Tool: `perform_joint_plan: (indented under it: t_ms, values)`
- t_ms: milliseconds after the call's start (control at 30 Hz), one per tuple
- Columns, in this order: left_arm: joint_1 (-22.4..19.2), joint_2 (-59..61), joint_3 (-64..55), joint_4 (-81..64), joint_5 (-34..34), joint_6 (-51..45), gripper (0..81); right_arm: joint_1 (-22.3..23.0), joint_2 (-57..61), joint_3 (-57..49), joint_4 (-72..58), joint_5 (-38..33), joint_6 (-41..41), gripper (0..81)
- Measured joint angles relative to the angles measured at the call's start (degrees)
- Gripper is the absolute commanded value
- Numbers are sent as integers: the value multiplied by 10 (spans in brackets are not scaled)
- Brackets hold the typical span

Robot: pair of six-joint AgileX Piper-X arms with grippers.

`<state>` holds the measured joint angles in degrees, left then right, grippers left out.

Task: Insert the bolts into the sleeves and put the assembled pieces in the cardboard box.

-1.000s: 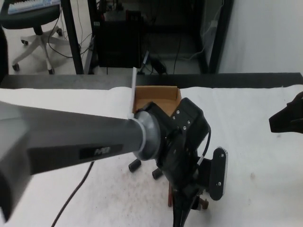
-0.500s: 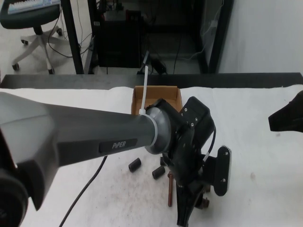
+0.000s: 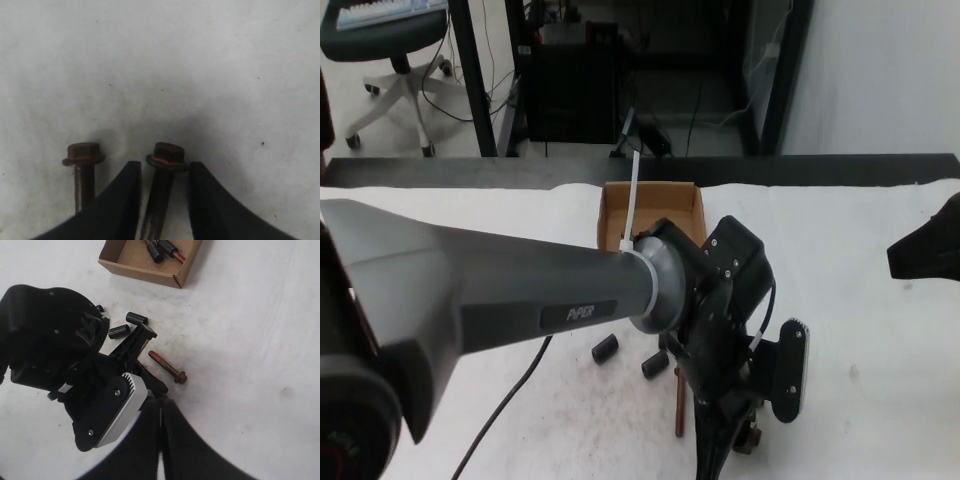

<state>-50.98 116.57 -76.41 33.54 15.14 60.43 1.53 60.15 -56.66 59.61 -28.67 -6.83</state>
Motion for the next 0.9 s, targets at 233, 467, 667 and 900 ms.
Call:
perform_joint_plan:
  t_ms: [233,467,667,900]
  values:
    - [-1,0,-1,5,2,0,4,0,0,0,0,0,0,8]
    - [-9,-5,-2,10,-24,0,4,0,0,0,0,0,0,8]
    - [-12,-43,6,13,-80,-18,4,0,0,0,0,0,0,8]
    - [-3,-136,6,13,-151,-179,3,0,0,0,0,-15,0,8]
